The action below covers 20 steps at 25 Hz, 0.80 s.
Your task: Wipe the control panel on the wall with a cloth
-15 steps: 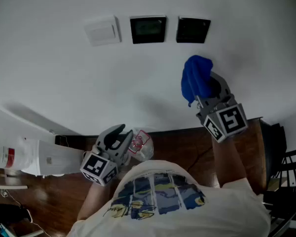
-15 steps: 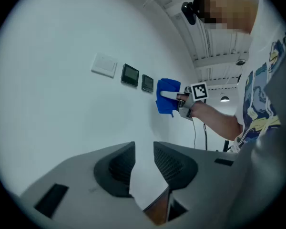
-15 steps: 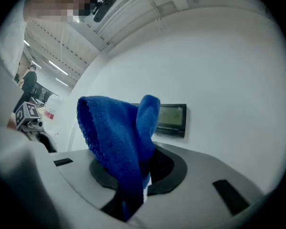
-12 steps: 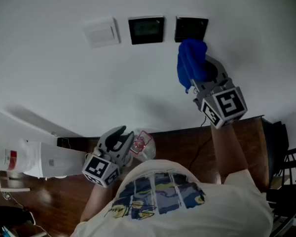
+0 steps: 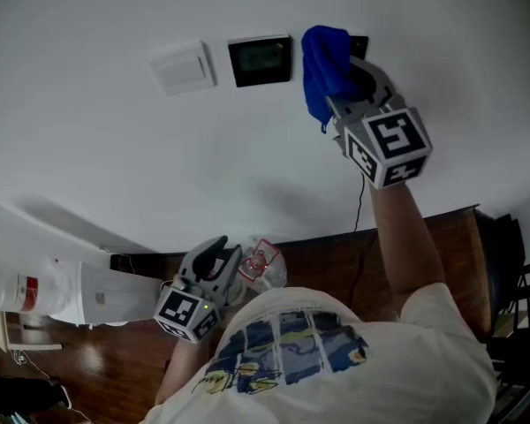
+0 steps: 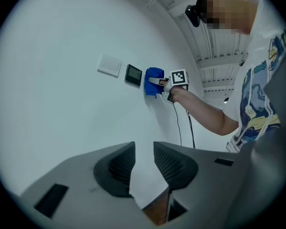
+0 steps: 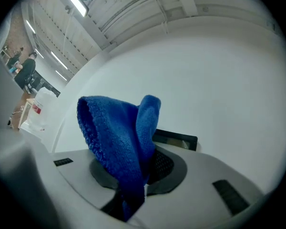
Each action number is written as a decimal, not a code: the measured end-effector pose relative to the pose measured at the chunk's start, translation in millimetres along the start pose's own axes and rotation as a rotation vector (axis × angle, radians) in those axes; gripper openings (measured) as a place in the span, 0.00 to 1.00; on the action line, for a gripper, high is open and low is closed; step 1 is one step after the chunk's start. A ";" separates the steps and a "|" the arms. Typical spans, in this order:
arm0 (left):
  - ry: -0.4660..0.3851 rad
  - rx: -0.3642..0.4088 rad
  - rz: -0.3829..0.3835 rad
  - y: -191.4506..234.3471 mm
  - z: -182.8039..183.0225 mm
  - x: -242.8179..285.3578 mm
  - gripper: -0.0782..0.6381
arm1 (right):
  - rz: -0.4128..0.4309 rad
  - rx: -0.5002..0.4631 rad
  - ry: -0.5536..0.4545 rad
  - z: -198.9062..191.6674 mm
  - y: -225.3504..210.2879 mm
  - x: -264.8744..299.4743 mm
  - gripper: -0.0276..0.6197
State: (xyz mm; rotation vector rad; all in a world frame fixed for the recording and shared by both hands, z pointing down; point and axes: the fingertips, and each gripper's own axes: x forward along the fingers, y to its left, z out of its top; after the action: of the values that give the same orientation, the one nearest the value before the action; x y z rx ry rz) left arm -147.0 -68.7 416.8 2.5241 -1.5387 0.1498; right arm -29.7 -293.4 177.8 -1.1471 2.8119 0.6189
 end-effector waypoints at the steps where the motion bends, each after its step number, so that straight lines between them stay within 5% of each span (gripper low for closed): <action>1: 0.001 0.001 -0.003 -0.7 0.3 0.9 0.24 | -0.001 -0.002 0.001 -0.7 -1.4 0.4 0.19; 20: 0.013 0.021 -0.065 -19.0 1.6 17.6 0.24 | -0.171 -0.031 0.069 -22.4 -86.7 -45.1 0.19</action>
State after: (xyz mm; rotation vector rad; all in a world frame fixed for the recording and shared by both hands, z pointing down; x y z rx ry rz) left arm -122.0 -75.8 416.4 2.5802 -1.4559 0.1741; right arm 64.4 -328.0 176.8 -1.4223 2.7282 0.6232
